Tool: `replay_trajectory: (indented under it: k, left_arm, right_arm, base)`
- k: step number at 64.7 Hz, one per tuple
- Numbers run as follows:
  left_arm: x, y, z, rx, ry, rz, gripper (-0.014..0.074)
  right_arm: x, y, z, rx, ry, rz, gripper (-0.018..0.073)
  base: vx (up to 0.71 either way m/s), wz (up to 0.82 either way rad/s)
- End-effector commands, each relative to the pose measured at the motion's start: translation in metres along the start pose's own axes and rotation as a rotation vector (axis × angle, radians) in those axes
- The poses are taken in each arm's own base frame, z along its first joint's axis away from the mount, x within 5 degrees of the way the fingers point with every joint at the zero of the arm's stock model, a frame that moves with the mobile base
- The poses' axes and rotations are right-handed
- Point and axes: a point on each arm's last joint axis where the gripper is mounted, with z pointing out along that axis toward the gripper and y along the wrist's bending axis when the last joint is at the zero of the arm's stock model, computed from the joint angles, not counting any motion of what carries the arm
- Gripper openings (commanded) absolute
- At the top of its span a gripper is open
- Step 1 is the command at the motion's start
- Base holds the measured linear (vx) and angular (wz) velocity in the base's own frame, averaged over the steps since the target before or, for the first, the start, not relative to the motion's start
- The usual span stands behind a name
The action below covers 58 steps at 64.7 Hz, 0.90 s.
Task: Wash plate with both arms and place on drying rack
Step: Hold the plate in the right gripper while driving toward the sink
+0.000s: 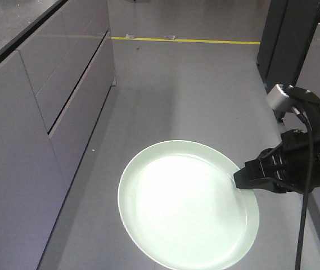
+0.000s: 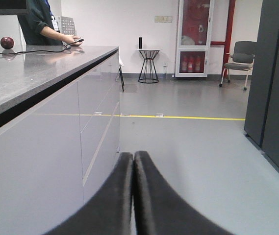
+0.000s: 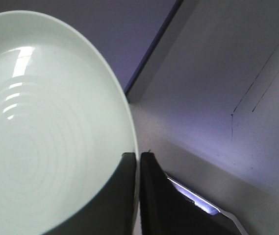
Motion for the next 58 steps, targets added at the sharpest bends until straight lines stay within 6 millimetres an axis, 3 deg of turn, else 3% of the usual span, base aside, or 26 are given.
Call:
replay_trajectory:
  k: [1, 58]
  left_arm:
    - [-0.0165, -0.0012, -0.0029, 0.015, -0.115, -0.013, -0.0006]
    - [-0.0165, -0.0012, -0.0029, 0.015, -0.115, -0.013, -0.0006]
  right_arm:
    - [-0.0063, 0.0096, -0.0115, -0.027, -0.076, -0.015, -0.0008]
    - [-0.0062, 0.0096, -0.0115, -0.027, -0.076, -0.015, -0.0008]
  base:
    - [0.24, 0.0]
    - [0.23, -0.05]
